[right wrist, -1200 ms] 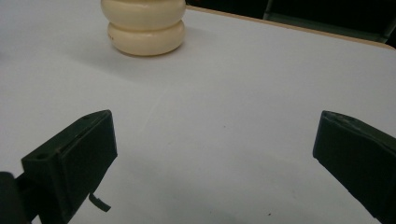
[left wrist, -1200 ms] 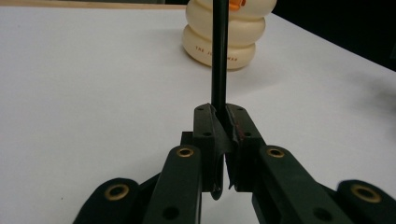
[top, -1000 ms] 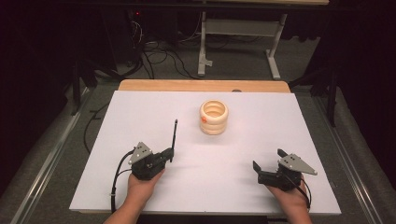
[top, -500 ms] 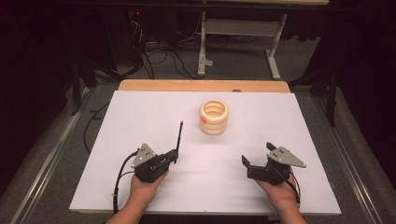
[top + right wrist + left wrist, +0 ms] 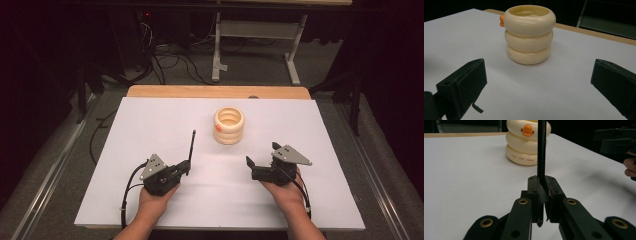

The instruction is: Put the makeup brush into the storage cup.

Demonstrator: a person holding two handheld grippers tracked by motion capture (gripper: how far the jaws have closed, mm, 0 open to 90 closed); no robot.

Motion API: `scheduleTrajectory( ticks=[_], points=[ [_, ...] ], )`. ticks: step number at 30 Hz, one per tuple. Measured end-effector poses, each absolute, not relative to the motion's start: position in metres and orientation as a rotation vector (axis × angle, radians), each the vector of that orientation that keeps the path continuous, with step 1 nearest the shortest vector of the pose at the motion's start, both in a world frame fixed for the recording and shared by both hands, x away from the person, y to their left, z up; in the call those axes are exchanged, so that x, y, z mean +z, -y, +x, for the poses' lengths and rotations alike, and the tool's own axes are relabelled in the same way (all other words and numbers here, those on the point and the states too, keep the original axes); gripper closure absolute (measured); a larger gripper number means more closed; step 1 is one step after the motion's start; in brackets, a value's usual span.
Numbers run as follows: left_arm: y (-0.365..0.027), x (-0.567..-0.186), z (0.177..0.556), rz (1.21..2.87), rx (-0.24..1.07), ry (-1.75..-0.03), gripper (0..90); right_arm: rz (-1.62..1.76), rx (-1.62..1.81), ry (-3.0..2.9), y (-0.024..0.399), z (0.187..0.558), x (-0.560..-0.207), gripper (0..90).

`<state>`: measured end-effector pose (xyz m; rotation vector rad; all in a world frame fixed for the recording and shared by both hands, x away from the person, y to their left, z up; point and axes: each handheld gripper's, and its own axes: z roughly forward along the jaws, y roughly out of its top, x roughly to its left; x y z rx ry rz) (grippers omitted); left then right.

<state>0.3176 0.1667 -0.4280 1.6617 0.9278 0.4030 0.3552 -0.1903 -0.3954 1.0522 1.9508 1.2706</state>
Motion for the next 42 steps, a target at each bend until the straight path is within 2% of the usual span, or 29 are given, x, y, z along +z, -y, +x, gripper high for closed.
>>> scheduleTrajectory(
  ticks=[10, 25, 42],
  points=[
    [-0.168, -0.429, 0.318, 1.662, 0.410, -0.928, 83.4, 1.028, 1.237, -1.971, 0.171, 0.363, -0.397, 2.0],
    [-0.161, -0.428, 0.313, 1.666, 0.402, -0.888, 83.4, 1.001, 1.227, -2.048, 0.170, 0.343, -0.412, 2.0],
    [-0.141, -0.429, 0.306, 1.692, 0.350, -0.819, 83.4, 0.981, 1.342, -2.073, 0.162, 0.333, -0.404, 2.6]
  ],
)
